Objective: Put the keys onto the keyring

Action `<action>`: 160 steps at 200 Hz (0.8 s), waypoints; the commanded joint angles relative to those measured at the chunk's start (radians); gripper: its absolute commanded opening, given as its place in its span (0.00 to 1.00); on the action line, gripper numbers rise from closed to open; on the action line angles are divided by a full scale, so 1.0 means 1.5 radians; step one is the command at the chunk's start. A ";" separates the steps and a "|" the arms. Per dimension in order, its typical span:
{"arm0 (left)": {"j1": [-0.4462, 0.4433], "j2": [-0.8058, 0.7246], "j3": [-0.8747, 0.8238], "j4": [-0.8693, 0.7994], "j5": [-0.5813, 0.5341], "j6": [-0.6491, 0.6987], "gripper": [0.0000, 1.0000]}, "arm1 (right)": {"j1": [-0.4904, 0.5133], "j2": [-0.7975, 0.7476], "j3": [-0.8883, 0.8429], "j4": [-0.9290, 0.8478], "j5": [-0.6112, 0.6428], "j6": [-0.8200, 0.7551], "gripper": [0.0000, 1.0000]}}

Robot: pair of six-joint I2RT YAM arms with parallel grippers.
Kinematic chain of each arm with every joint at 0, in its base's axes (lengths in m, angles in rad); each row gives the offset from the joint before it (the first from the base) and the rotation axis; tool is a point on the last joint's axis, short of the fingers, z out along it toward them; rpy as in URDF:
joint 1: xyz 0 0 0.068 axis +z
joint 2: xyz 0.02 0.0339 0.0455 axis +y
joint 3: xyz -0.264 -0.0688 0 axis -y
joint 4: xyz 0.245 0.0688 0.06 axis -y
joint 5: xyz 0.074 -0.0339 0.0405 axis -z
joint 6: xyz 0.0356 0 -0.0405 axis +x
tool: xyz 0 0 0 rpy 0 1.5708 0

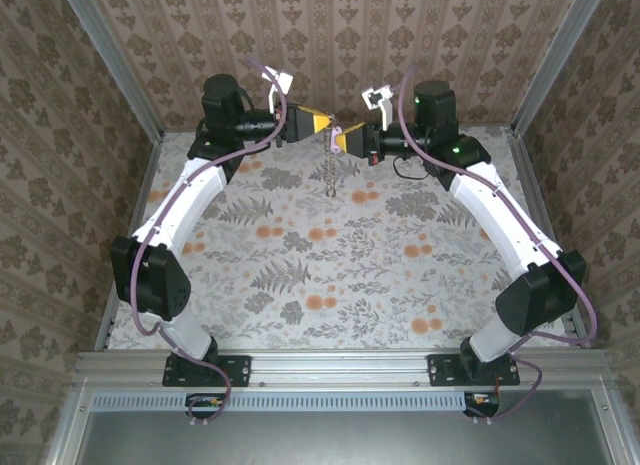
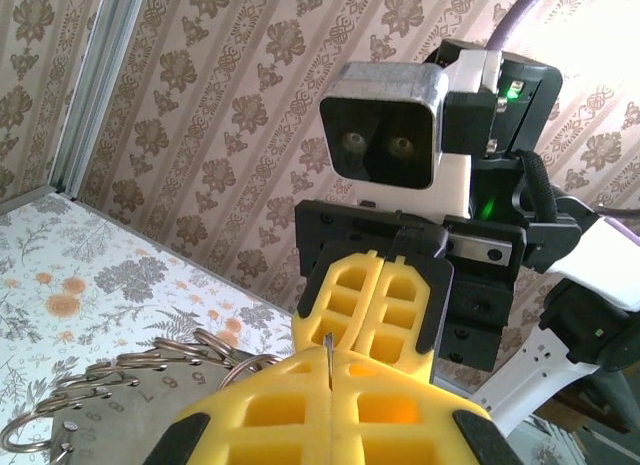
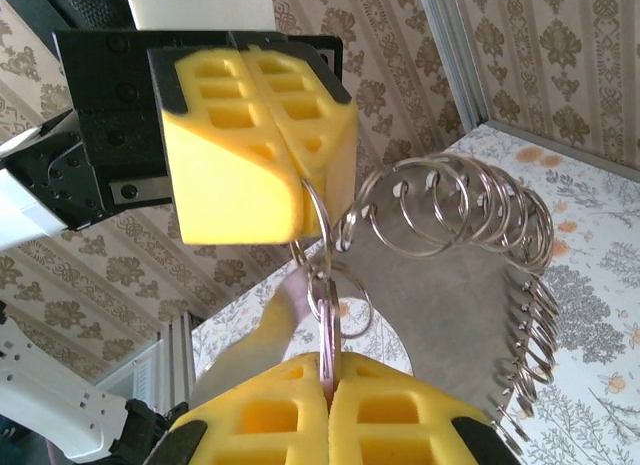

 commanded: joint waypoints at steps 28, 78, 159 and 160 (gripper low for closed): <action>-0.003 -0.032 -0.006 -0.004 0.017 0.034 0.00 | -0.003 0.014 0.046 -0.045 -0.006 -0.031 0.00; -0.002 -0.032 -0.007 -0.014 0.020 0.044 0.00 | -0.007 0.014 0.062 -0.068 0.001 -0.047 0.00; -0.003 -0.035 -0.009 -0.025 0.026 0.056 0.00 | -0.011 0.033 0.109 -0.110 0.000 -0.067 0.00; -0.003 -0.035 -0.008 -0.026 0.026 0.057 0.00 | -0.011 0.034 0.110 -0.111 0.000 -0.068 0.00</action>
